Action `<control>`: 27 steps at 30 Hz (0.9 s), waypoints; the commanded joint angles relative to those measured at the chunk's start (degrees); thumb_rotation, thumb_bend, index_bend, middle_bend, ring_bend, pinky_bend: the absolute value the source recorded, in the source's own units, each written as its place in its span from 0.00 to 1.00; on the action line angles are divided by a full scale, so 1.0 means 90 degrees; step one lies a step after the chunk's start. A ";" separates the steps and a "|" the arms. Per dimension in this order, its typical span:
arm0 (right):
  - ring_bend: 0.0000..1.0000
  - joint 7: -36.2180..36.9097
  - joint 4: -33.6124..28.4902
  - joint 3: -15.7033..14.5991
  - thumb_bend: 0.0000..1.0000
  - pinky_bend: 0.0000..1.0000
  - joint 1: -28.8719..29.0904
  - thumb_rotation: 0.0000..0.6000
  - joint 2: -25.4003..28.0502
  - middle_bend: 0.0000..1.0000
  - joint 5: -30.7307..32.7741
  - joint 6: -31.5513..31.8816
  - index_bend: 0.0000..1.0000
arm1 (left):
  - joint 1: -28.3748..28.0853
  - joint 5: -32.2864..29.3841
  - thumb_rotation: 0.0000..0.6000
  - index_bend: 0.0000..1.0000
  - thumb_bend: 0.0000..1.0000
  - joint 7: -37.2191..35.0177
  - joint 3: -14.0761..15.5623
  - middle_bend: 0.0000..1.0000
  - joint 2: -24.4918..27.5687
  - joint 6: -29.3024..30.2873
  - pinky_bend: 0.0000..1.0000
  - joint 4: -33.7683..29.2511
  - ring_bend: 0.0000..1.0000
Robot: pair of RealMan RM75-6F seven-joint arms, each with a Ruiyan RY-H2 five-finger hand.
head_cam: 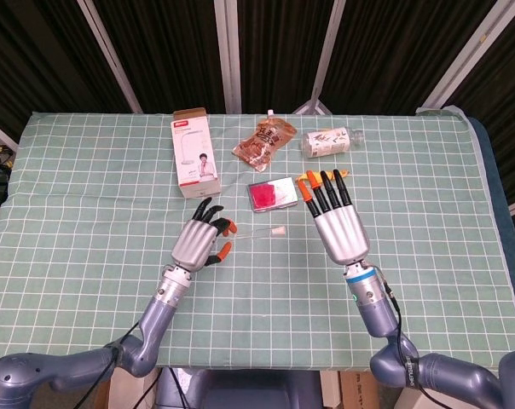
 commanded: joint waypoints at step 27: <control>0.00 0.0169 -0.0647 0.0040 0.37 0.00 -0.0251 1.00 0.0527 0.00 0.0102 0.0136 0.00 | 0.0429 -0.0993 1.00 0.33 0.39 0.2365 0.0358 0.31 0.0417 -0.0586 0.01 -0.0669 0.10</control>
